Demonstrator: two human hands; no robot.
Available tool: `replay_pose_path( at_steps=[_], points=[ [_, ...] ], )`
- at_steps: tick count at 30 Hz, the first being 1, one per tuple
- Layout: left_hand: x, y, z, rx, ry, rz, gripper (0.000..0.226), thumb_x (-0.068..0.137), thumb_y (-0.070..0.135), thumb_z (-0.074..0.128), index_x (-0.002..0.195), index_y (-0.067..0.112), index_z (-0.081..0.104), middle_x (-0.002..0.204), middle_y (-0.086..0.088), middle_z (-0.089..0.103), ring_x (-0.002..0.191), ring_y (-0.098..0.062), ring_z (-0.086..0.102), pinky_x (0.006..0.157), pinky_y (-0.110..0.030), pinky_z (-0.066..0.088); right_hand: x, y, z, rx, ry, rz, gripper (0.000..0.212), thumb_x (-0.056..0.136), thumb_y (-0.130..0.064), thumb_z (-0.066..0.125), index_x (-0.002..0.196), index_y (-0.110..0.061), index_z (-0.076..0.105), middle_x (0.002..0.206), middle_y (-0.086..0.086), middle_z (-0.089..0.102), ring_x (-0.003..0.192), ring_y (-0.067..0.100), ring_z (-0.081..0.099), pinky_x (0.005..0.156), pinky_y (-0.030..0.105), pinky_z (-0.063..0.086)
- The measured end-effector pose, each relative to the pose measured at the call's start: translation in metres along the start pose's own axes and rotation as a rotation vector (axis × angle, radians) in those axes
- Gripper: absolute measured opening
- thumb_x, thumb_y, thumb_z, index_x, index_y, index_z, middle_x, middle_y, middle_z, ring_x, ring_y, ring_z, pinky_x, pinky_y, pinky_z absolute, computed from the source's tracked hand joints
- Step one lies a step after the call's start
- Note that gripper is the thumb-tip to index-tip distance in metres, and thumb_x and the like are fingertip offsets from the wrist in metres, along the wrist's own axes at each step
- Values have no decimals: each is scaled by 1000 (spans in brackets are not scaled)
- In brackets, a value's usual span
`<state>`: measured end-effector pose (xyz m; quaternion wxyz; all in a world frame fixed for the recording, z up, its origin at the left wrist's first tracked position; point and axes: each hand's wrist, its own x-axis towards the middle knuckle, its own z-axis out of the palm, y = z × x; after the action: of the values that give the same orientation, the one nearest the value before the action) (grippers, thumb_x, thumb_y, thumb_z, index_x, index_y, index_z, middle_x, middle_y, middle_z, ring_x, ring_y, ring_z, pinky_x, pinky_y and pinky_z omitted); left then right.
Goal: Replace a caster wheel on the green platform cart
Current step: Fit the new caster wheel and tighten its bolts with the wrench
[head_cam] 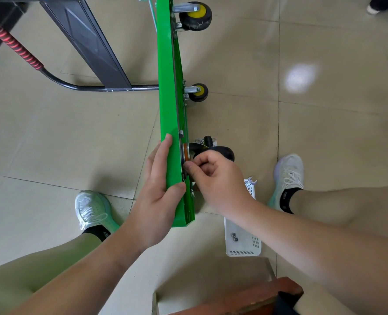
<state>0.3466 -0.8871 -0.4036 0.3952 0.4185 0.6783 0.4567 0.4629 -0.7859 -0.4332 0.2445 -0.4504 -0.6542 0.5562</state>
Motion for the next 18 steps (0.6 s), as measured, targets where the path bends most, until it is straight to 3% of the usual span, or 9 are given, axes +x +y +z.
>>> replay_pose_path(
  at_steps=[2,5,9,14,18],
  points=[
    [0,0,0,3,0,-2,84,87,13,46,159,42,16,162,8,24,151,-2,23,121,-21,25,-1,-1,1,51,-3,-35,12,93,-23,72,82,-17,69,68,4,71,62,26,64,59,39,51],
    [0,0,-1,3,0,-8,84,86,14,46,160,41,16,161,9,25,150,-2,24,122,-26,25,0,2,-2,105,-48,-27,13,91,-13,72,83,-23,72,74,-2,74,69,15,69,70,37,58],
    [0,0,-1,7,0,-7,85,86,13,46,161,39,15,161,9,25,151,-2,24,123,-26,23,0,6,-4,124,-116,54,29,86,0,68,86,-28,70,74,-6,70,71,13,67,79,39,60],
    [0,-1,0,3,-2,-3,85,86,12,45,162,36,15,159,8,27,149,-1,27,119,-16,25,2,6,-4,127,-163,75,14,85,-14,74,89,-27,70,75,-2,73,72,26,70,77,48,61],
    [0,0,-1,6,2,-7,85,86,13,46,161,38,16,159,9,27,149,-1,27,122,-23,25,3,5,-6,89,-188,75,10,89,-19,75,86,-27,69,71,-7,71,69,18,69,76,47,62]
  ],
)
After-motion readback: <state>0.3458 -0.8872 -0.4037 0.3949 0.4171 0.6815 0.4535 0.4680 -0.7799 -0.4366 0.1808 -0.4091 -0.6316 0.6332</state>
